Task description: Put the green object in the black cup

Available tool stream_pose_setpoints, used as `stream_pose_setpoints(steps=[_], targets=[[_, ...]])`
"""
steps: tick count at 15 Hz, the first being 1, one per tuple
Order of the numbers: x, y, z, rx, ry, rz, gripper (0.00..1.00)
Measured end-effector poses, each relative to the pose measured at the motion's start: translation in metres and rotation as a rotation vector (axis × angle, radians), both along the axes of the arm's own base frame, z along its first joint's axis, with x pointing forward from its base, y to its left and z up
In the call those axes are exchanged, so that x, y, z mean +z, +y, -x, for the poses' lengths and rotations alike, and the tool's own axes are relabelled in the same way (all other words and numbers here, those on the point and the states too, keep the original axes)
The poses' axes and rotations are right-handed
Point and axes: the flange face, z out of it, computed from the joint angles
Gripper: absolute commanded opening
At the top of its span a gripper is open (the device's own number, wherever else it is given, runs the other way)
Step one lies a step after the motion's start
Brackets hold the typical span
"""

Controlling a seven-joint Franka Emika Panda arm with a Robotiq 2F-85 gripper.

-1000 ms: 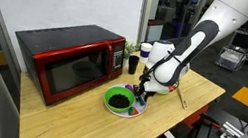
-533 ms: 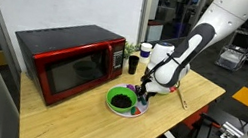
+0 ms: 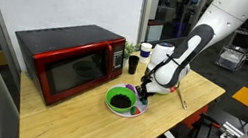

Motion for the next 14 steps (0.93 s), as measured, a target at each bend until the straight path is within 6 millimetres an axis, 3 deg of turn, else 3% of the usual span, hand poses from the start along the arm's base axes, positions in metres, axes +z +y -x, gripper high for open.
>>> stream_pose_setpoints(steps=[8,11,14], targets=[[0.006,-0.007,-0.006,0.004,-0.033,0.008,0.06],[0.025,-0.012,-0.013,0.005,-0.074,0.009,0.06],[0.058,-0.013,-0.021,0.005,-0.128,-0.001,0.06]])
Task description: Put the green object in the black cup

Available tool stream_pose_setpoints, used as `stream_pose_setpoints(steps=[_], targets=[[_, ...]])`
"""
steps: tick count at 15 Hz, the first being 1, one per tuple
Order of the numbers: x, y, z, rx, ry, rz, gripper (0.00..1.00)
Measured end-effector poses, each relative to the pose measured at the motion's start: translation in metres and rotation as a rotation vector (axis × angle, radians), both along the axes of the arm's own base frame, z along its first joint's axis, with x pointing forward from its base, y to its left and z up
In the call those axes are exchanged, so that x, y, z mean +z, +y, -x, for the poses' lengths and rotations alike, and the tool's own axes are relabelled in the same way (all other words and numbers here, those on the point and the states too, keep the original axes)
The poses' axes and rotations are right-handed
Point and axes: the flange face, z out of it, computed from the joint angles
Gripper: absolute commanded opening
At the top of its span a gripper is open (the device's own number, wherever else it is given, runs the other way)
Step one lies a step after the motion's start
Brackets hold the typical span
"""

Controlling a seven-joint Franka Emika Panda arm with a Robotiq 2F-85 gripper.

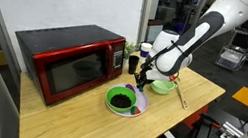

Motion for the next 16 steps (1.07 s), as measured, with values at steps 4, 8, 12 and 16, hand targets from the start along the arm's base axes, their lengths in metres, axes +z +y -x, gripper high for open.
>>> stream_pose_setpoints(steps=[4,8,12,16], targets=[[0.05,-0.008,-0.006,-0.006,-0.038,-0.025,0.06],[0.087,-0.048,-0.012,-0.042,0.001,-0.076,0.06],[0.11,-0.124,-0.025,-0.15,0.031,-0.125,0.06],[0.111,-0.187,-0.039,-0.318,0.048,-0.264,0.06]])
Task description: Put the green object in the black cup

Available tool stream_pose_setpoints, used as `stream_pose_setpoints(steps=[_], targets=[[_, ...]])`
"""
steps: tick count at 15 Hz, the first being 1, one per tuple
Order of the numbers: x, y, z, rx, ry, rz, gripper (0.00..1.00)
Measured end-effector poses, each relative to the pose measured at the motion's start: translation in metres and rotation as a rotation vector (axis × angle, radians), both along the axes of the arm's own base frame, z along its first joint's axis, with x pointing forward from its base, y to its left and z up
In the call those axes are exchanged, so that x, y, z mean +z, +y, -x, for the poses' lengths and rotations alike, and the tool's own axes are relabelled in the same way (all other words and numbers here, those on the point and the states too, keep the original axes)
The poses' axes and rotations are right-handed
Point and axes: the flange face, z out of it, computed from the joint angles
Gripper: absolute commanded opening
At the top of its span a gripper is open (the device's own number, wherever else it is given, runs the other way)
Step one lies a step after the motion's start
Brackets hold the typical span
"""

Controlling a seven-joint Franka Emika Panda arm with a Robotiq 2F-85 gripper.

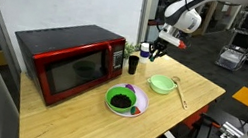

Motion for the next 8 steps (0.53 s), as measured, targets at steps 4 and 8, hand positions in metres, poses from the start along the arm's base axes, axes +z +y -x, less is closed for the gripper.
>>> stream_pose_setpoints(steps=[4,8], targets=[[-0.013,-0.036,-0.021,-0.156,-0.006,-0.155,0.06],[-0.028,-0.05,-0.044,-0.252,-0.02,-0.261,0.06]])
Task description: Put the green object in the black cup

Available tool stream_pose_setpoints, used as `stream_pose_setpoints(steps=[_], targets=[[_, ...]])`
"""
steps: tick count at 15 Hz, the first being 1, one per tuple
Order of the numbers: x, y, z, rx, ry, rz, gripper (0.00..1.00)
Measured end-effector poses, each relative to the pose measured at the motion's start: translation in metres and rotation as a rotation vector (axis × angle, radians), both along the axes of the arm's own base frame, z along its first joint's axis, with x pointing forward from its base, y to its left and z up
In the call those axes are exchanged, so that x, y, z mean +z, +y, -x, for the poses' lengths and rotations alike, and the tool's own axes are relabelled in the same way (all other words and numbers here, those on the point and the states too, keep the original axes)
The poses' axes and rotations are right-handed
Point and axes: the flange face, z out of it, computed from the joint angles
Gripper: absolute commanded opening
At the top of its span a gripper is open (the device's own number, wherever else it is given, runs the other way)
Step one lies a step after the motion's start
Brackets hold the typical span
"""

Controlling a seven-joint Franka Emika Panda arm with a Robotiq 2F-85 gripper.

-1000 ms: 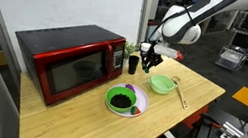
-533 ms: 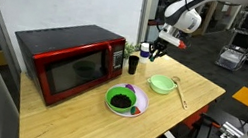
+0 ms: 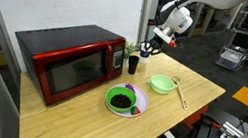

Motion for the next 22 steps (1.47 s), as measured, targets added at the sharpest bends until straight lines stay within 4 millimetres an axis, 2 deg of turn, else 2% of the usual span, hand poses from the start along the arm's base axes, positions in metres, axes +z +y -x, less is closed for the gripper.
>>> stream_pose_setpoints(steps=[3,6,9,11,13,22], targets=[[0.002,0.0,-0.017,-0.041,-0.018,-0.073,0.06],[0.019,0.001,-0.03,-0.064,-0.045,-0.124,0.06],[0.032,0.002,-0.037,-0.088,-0.072,-0.167,0.06],[0.032,0.001,-0.038,-0.108,-0.082,-0.193,0.06],[0.028,-0.001,-0.037,-0.127,-0.081,-0.217,0.06],[-0.018,-0.001,-0.034,-0.185,-0.03,-0.326,0.06]])
